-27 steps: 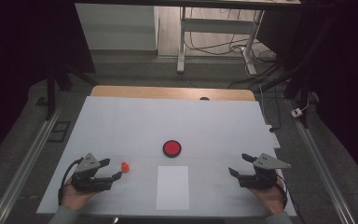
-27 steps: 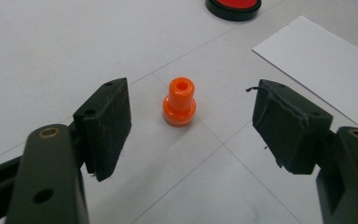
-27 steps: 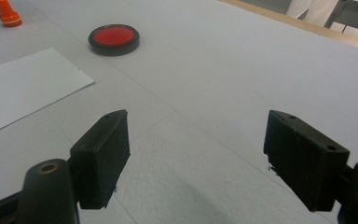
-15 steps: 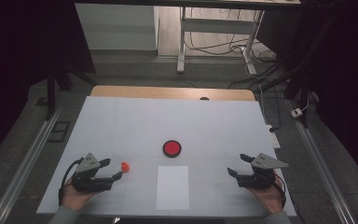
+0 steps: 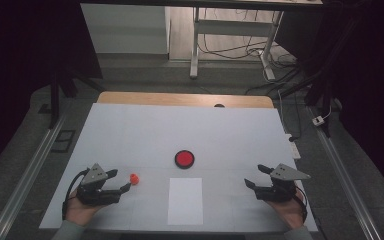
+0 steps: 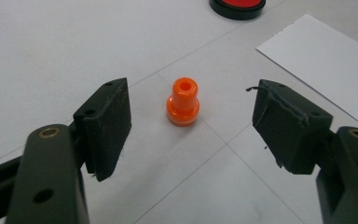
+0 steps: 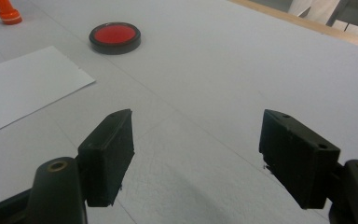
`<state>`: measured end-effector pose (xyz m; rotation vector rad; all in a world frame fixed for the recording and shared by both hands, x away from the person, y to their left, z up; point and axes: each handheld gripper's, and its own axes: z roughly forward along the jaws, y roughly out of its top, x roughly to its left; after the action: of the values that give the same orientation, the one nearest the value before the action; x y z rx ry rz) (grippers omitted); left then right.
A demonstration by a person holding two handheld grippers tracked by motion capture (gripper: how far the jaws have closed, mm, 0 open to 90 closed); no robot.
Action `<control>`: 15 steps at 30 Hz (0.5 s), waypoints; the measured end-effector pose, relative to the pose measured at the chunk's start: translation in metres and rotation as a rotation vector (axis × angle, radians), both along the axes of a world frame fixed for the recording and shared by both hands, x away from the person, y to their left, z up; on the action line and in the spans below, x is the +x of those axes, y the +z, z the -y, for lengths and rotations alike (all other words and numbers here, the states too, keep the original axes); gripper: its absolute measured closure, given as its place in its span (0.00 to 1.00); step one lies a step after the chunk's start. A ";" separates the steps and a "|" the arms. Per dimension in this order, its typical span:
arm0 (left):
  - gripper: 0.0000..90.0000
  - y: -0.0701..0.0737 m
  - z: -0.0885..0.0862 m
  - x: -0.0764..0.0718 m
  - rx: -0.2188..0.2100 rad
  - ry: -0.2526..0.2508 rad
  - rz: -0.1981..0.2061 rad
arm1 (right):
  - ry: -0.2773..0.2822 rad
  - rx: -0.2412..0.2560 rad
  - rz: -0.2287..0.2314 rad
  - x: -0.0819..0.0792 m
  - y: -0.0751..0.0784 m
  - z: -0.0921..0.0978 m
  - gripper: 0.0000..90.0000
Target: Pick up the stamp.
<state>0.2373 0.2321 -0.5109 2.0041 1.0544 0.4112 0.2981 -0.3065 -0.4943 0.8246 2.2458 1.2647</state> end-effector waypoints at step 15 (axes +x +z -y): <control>0.31 0.007 0.011 0.026 0.097 -0.022 -0.050 | 0.002 -0.034 -0.024 0.002 -0.004 -0.006 0.29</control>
<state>0.2634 0.2206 -0.5041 2.1199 1.0604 0.4095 0.3005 -0.3010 -0.4980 0.8289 2.2810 1.2201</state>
